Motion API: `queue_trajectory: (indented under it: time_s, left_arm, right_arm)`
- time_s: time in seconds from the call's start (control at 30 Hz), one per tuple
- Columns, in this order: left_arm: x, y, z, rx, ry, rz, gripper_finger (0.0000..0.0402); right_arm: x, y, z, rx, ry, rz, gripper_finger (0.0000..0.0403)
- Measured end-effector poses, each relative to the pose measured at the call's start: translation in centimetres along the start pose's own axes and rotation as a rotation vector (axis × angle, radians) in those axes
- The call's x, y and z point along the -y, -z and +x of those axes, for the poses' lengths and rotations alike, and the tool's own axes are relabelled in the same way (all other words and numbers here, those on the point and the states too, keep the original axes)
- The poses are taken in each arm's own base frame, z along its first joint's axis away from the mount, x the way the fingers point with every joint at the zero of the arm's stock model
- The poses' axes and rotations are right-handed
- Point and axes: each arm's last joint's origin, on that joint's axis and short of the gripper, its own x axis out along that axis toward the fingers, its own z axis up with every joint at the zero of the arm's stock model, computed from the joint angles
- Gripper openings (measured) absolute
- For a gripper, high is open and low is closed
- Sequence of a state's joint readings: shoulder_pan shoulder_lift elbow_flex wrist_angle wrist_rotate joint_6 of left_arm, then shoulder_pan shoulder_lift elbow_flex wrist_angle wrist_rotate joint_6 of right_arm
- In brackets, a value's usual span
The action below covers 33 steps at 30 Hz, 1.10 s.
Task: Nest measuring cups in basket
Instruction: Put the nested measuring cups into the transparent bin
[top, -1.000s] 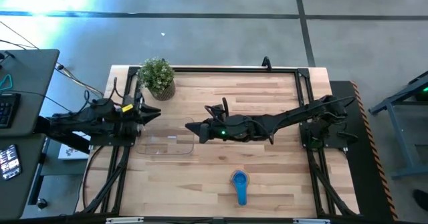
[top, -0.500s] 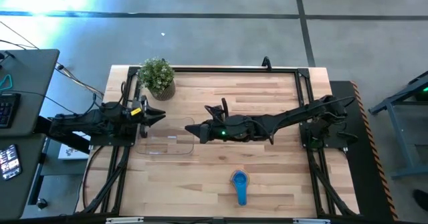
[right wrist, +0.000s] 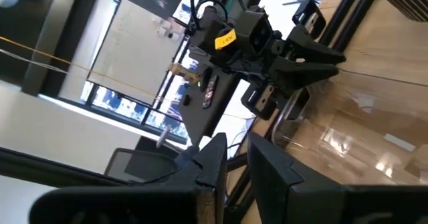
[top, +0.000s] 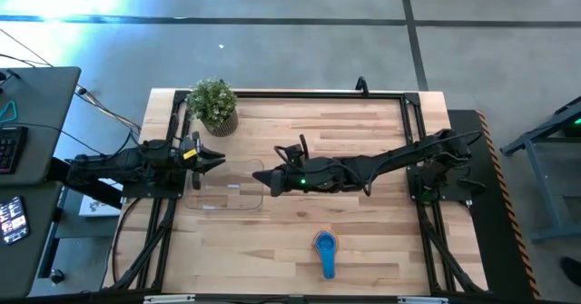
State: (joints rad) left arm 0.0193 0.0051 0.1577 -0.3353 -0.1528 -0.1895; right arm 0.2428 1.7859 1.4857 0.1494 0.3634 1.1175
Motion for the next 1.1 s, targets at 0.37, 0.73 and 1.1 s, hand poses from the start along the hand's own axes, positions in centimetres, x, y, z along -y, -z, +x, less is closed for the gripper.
queue_trajectory:
  time_s: [0.37, 0.73, 1.1]
  left_arm:
    - [-0.2, 0.0, 0.0, 0.001, -0.054, 0.120, 0.0067]
    - [-1.2, -0.1, -0.2, 0.038, -0.407, 0.143, 0.0067]
    - [-1.2, -0.1, -0.3, 0.060, -0.430, 0.053, 0.0067]
  right_arm:
    - [-0.4, -0.4, -0.5, 0.003, 0.001, -0.063, 0.0053]
    - [-0.7, -0.4, -0.8, 0.000, -0.010, -0.070, 0.0053]
    - [-1.0, 0.2, -1.1, -0.014, -0.019, -0.064, 0.0053]
